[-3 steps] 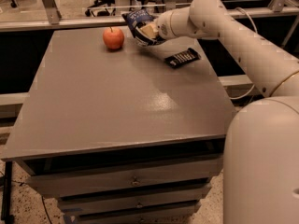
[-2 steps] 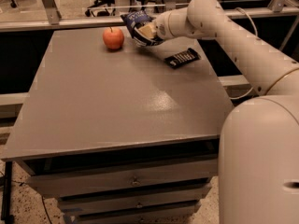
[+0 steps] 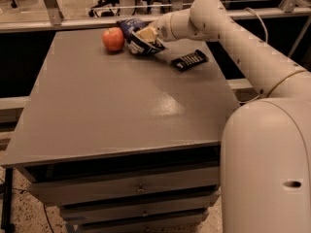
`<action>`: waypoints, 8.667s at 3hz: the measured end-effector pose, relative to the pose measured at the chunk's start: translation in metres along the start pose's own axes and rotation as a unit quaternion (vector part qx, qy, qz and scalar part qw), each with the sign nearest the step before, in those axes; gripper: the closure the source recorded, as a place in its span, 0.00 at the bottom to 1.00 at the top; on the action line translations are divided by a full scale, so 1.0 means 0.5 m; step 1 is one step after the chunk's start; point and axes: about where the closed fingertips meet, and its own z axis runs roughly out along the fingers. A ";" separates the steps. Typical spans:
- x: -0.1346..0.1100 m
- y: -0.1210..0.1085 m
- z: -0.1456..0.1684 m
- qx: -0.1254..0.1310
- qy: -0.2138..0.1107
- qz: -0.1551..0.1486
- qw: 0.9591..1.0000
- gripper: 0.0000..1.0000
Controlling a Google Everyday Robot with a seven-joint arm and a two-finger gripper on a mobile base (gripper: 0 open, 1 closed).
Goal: Move blue chip bag near apple
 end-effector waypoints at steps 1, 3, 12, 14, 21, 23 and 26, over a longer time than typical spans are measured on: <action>-0.007 0.011 0.003 -0.009 -0.001 -0.003 1.000 0.00; -0.011 0.022 -0.042 -0.003 -0.001 -0.009 1.000 0.00; 0.089 0.292 -0.362 -0.012 -0.028 0.009 1.000 0.00; 0.079 0.282 -0.341 -0.023 -0.040 0.005 0.999 0.00; 0.064 0.128 -0.094 -0.063 -0.036 -0.114 0.991 0.17; 0.062 0.148 -0.052 -0.081 -0.045 -0.114 0.989 0.64; 0.038 0.239 -0.080 -0.110 -0.060 -0.110 0.986 1.00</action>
Offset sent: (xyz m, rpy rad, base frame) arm -0.0215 -0.0013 0.0191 -0.0073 -0.0191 0.0379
